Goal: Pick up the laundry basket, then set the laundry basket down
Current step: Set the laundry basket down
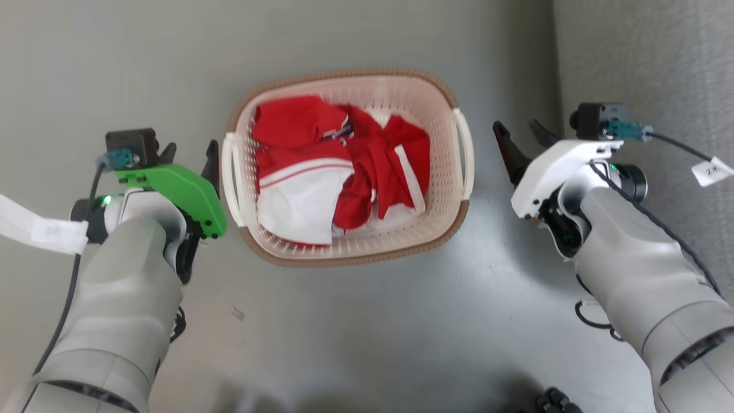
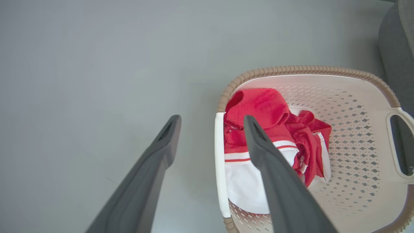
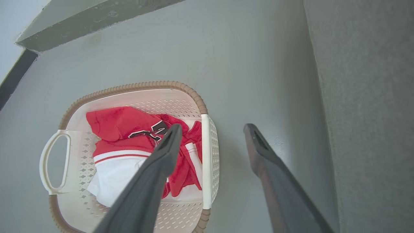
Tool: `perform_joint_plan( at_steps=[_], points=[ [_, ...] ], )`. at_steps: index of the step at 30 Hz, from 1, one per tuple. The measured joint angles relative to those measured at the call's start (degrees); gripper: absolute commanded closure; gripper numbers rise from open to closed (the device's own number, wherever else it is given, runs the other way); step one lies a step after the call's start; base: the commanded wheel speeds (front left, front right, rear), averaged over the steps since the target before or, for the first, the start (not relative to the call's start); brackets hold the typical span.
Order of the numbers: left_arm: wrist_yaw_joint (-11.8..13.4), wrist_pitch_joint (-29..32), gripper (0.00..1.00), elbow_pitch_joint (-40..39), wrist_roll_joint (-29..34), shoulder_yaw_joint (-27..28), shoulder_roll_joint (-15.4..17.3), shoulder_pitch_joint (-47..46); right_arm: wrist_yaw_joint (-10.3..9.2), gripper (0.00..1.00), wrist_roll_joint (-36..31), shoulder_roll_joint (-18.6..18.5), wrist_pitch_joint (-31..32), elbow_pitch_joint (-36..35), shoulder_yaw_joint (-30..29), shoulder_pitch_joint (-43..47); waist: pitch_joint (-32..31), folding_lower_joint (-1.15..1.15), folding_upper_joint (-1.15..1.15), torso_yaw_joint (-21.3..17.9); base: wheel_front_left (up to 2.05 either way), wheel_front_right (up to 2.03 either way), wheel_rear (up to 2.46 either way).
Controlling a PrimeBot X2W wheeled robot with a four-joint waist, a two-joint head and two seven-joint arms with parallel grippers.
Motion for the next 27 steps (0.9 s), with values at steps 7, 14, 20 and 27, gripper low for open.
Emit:
perform_joint_plan(
  at_steps=[7, 14, 20, 27],
  points=[
    [0.0, -0.3, 0.00, -1.6, 0.1, 0.6, 0.2, 2.0, 0.00, 0.00, 0.0, -0.8, 0.0, -0.1, -1.2, 2.2, -5.7, 0.00, 0.00, 0.0, 0.00, 0.00, 0.00],
    [1.9, -0.3, 0.00, -7.7, 0.9, 2.5, 1.9, 3.5, -1.03, 0.00, -0.9, -2.3, 0.0, -5.4, -4.3, 3.2, -11.3, 0.00, 0.00, 0.1, 0.00, 0.00, 0.00],
    [3.5, -0.3, 0.00, -12.7, 3.0, 3.9, 3.1, 5.3, -2.63, 0.00, -3.0, -3.5, -0.1, -9.4, -6.1, 5.2, -15.4, 0.00, 0.00, 0.0, 0.00, 0.00, 0.00],
    [5.9, -0.3, 0.00, -19.0, 5.2, 5.6, 4.0, 8.6, -4.74, 0.00, -7.0, -4.8, -0.1, -15.7, -8.2, 7.5, -20.7, 0.00, 0.00, -0.3, 0.00, 0.00, 0.00]
  ],
)
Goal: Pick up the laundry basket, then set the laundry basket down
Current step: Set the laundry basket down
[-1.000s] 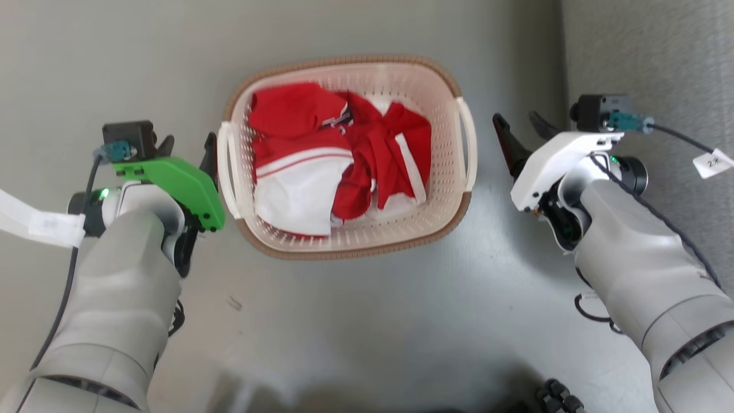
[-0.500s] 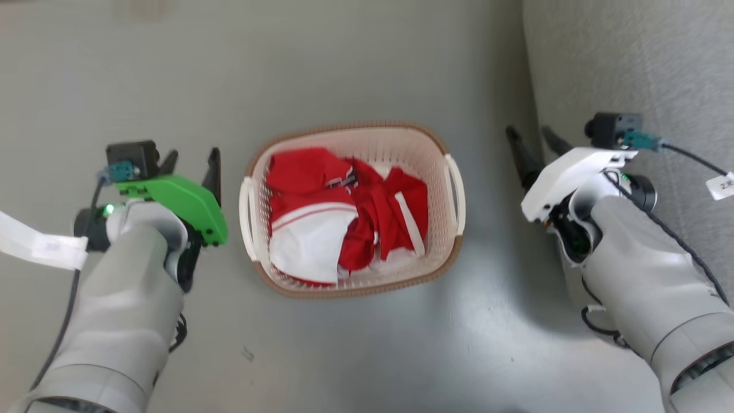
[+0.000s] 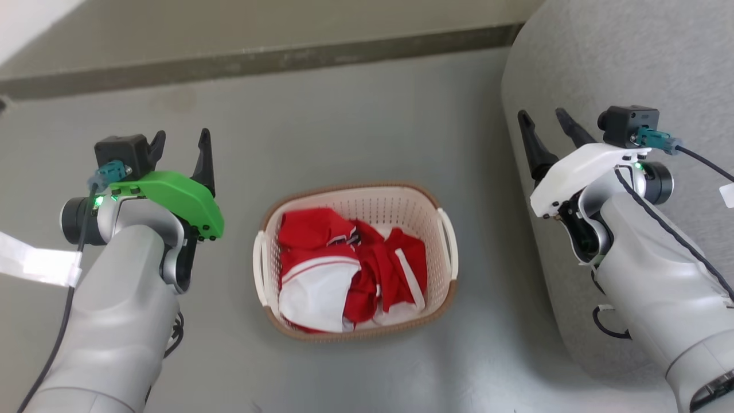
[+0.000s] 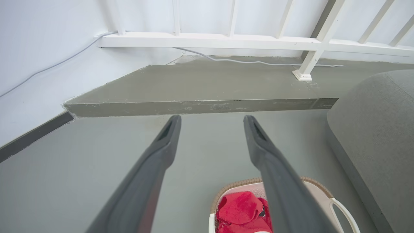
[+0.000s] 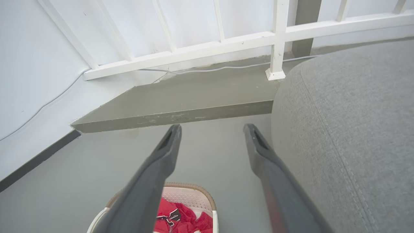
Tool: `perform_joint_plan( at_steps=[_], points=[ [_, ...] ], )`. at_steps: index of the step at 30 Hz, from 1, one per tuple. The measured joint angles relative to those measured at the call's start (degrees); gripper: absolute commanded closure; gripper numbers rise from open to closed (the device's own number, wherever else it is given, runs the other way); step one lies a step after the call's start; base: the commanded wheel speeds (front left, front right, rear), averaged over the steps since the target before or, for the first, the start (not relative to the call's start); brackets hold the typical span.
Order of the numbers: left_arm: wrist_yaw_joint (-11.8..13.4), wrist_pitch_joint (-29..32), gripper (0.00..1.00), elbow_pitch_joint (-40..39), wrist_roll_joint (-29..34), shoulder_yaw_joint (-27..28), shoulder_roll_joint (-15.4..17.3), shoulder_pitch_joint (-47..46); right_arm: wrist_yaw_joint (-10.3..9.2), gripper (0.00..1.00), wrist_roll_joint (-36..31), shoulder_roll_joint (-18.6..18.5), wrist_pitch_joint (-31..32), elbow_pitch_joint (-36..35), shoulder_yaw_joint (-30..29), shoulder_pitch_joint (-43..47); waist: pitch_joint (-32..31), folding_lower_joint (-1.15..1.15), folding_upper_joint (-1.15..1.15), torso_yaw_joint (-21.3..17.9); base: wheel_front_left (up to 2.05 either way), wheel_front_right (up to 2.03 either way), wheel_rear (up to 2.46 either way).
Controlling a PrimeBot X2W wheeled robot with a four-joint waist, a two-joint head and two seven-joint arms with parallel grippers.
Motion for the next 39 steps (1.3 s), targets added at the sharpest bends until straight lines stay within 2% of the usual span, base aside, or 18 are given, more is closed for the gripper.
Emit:
perform_joint_plan(
  at_steps=[4, 10, 16, 21, 27, 39],
  points=[
    [1.5, -0.1, 0.00, -4.1, 2.2, 0.8, 0.3, 1.9, -1.92, 0.00, -3.0, -0.6, 0.0, -4.2, -1.4, 1.4, -2.5, 0.00, 0.00, -0.2, 0.00, 0.00, 0.00],
    [3.9, -0.1, 0.00, -10.4, 4.3, 2.6, 1.5, 5.3, -3.90, 0.00, -6.3, -1.3, 0.0, -10.7, -4.0, 4.1, -5.4, 0.00, 0.00, -0.6, 0.00, 0.00, 0.00],
    [5.2, -0.2, 0.00, -16.9, 6.3, 4.3, 1.7, 9.6, -5.36, 0.00, -9.2, -1.5, -0.3, -16.0, -5.8, 7.8, -7.7, 0.00, 0.00, -1.0, 0.00, 0.00, 0.00],
    [6.0, -0.2, 0.00, -21.2, 8.2, 4.6, 1.6, 14.1, -6.37, 0.00, -10.8, -1.8, -0.3, -19.6, -7.3, 11.5, -9.2, 0.00, 0.00, -1.1, 0.00, 0.00, 0.00],
    [6.8, -0.2, 0.00, -26.7, 9.8, 6.4, 1.7, 20.2, -6.51, 0.00, -13.4, -1.8, -0.4, -24.3, -7.8, 16.7, -10.6, 0.00, 0.00, -1.1, 0.00, 0.00, 0.00],
    [7.4, -0.1, 0.00, -31.7, 10.4, 8.9, 1.0, 31.7, -8.00, 0.00, -14.8, -1.3, -0.4, -29.4, -11.0, 26.7, -13.4, 0.00, 0.00, -1.4, 0.00, 0.00, 0.00]
  ],
)
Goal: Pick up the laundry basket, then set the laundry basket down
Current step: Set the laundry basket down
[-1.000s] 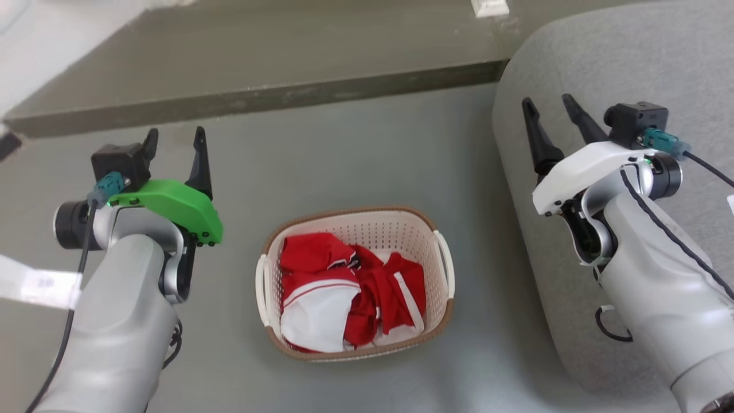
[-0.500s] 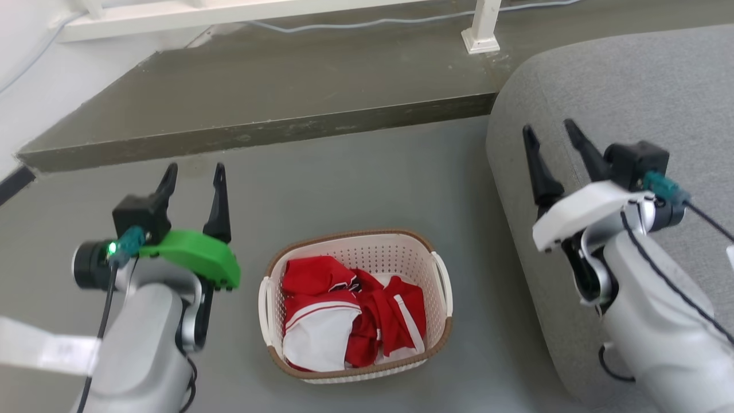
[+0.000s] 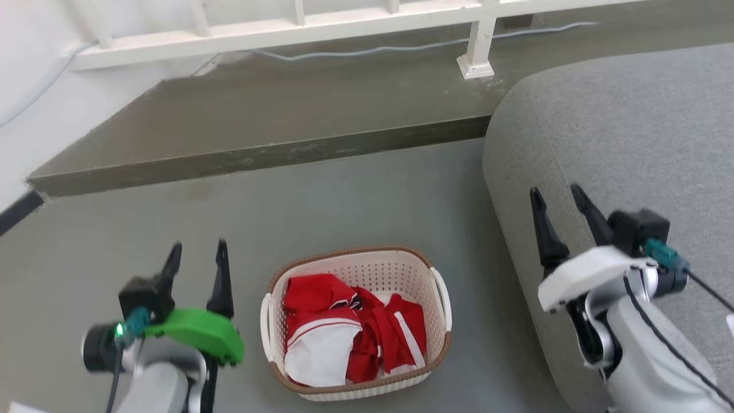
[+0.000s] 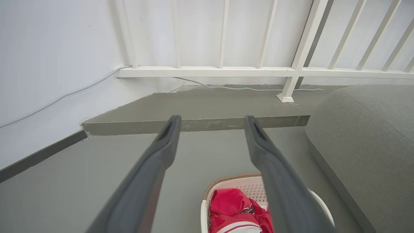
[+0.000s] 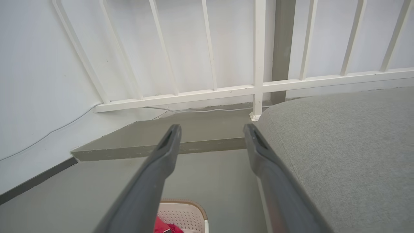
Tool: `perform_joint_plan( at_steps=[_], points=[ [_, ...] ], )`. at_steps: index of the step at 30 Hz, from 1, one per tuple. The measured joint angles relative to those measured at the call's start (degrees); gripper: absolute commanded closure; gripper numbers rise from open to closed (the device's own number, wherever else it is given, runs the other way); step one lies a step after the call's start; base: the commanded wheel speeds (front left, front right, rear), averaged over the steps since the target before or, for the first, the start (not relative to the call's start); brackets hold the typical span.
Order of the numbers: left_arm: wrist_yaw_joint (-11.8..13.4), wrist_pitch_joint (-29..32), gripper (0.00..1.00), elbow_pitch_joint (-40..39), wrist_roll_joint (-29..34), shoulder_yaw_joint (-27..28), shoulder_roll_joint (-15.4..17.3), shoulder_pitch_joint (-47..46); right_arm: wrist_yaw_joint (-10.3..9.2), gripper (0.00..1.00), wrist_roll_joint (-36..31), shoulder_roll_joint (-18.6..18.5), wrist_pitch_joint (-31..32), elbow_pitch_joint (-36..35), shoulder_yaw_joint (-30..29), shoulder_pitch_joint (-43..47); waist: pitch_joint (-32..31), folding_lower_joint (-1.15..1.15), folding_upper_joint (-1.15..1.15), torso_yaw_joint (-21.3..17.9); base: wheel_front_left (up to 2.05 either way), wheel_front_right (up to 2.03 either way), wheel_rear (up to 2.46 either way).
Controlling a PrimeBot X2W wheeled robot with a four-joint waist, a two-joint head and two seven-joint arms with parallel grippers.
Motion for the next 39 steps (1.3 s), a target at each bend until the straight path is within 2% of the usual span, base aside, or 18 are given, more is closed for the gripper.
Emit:
perform_joint_plan(
  at_steps=[13, 39],
  points=[
    [0.0, 0.0, 0.00, -4.0, 2.4, 0.4, -1.0, 8.8, -0.43, 0.00, -1.2, 0.7, 0.0, -3.4, -0.4, 7.4, -1.9, 0.00, 0.00, 0.5, 0.00, 0.00, 0.00],
    [0.5, 0.0, 0.00, -10.6, 5.9, 2.5, -1.8, 12.6, -1.01, 0.00, -3.8, 0.3, 0.0, -9.2, -2.1, 12.0, -1.6, 0.00, 0.00, 1.2, 0.00, 0.00, 0.00]
  ],
)
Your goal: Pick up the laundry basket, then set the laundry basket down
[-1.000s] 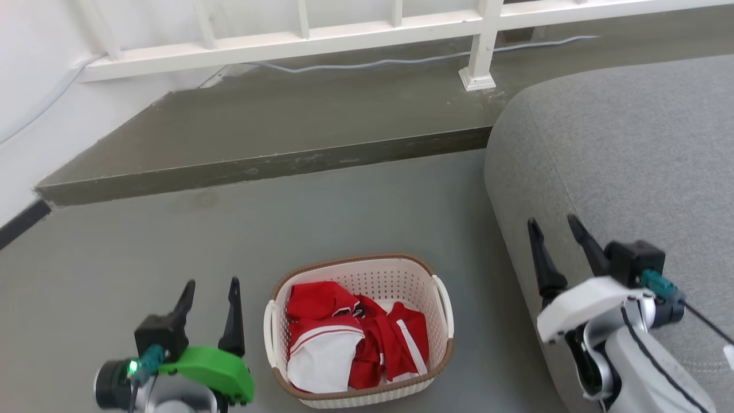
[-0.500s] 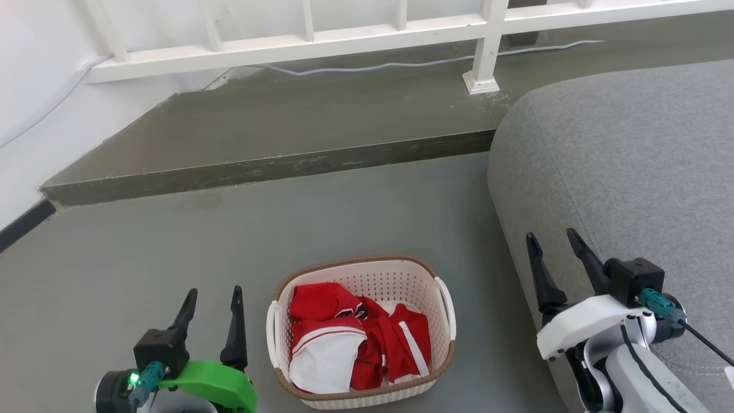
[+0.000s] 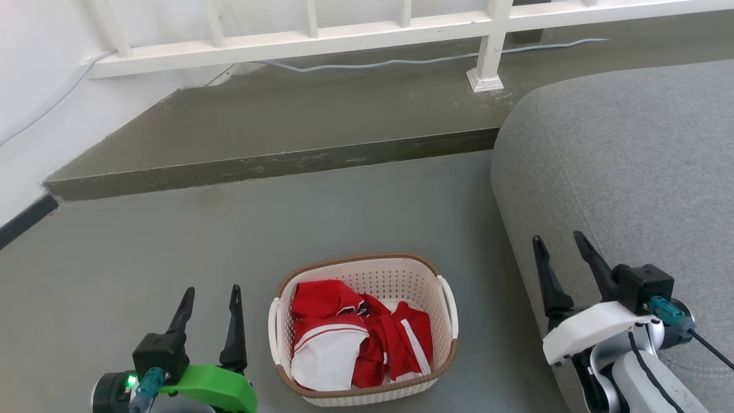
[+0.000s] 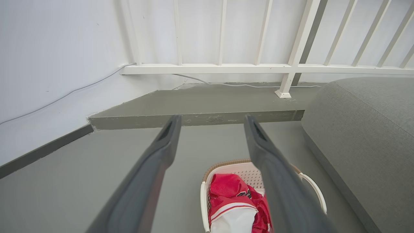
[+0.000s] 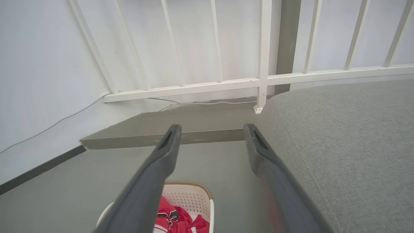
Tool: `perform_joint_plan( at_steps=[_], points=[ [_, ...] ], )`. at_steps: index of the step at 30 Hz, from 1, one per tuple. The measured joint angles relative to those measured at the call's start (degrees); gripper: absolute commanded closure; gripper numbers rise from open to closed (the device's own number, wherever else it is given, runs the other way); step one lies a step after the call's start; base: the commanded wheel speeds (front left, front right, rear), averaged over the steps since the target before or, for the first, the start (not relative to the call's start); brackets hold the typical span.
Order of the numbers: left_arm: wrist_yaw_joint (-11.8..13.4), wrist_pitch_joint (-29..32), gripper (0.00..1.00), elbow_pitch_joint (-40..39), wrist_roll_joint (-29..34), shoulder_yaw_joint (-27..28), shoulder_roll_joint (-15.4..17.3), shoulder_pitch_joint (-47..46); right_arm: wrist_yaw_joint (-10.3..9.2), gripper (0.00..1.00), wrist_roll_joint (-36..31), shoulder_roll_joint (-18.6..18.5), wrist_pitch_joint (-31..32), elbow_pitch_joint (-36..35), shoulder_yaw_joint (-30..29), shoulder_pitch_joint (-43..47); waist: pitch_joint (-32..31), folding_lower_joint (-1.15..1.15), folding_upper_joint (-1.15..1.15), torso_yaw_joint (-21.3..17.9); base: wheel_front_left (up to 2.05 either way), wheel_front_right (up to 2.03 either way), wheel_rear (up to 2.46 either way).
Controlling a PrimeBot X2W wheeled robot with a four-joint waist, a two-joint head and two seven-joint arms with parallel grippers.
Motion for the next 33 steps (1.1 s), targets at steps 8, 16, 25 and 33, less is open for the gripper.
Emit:
perform_joint_plan(
  at_steps=[8, 16, 25, 33],
  points=[
    [0.0, 0.3, 0.00, -1.4, 0.7, 0.5, -0.1, 0.7, -0.38, 0.00, -0.5, 0.0, 0.0, -1.0, -0.4, 0.0, 0.3, 0.00, 0.00, 0.3, 0.00, 0.00, 0.00],
    [0.0, 0.7, 1.00, -2.9, 1.5, 0.5, -0.4, 1.2, -0.40, 1.00, -0.5, 0.0, 0.0, -2.0, -1.0, 0.8, 0.5, 0.00, 0.00, 0.2, 0.00, 0.00, 0.00],
    [-0.5, 0.8, 1.00, -1.1, -0.2, 0.2, -1.1, 2.4, -0.05, 1.00, 1.0, 1.2, 0.1, 0.0, -1.1, 3.4, 0.5, 0.00, 0.00, 0.3, 0.00, 0.00, 0.00],
    [-1.2, 1.4, 1.00, -1.5, -5.9, 0.6, -1.2, 2.6, 1.20, 1.00, 7.3, 1.9, 1.0, -0.6, -2.3, 3.4, 0.4, 0.00, 0.00, 0.7, 0.00, 0.00, 0.00]
  ],
)
